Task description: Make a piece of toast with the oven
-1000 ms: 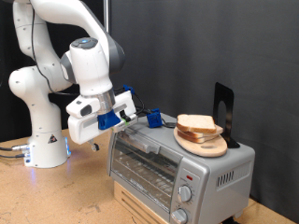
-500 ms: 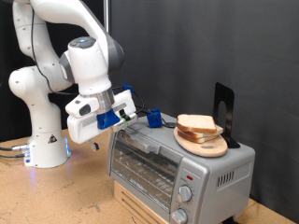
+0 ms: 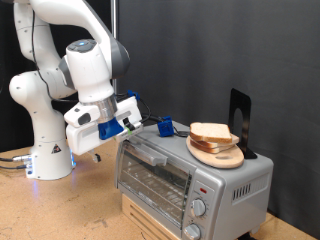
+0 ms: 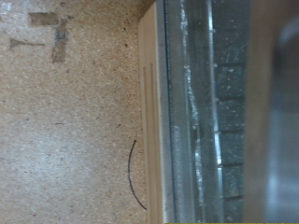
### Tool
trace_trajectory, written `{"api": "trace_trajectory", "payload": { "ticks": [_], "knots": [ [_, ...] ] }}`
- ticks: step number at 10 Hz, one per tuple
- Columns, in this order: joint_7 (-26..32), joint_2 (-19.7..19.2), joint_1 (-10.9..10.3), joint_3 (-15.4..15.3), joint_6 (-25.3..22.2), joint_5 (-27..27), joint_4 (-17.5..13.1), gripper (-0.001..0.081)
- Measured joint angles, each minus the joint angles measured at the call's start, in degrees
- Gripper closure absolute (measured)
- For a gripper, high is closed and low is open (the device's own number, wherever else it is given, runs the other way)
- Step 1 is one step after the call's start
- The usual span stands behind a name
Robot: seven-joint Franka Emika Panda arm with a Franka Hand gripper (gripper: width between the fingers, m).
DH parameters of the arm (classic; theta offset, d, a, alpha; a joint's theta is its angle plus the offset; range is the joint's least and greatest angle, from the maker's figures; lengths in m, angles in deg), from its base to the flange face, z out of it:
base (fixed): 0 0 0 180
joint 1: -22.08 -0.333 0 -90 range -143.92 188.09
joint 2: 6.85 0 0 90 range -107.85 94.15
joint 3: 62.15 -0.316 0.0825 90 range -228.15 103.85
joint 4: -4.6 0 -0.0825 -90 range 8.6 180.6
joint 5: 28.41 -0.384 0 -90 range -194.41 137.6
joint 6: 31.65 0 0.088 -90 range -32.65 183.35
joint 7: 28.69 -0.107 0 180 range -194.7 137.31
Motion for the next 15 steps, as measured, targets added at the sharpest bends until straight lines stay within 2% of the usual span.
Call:
{"api": "trace_trajectory", "payload": {
  "ticks": [5,7,8,10,13,15],
  "knots": [
    [2.35,-0.10,1.80,2.90,-2.07,0.30,-1.35,0.0124],
    [2.48,-0.85,3.42,3.42,-1.63,3.04,-1.84,0.0124],
    [2.06,-1.88,4.42,3.60,0.78,4.63,-3.14,0.0124],
    [1.84,-5.57,5.78,4.29,2.59,6.73,-5.97,0.0124],
    [2.56,-11.33,6.07,4.99,3.74,6.44,-9.56,0.0124],
    [4.73,-12.99,6.12,5.09,3.54,6.35,-10.26,0.0124]
  ]
}}
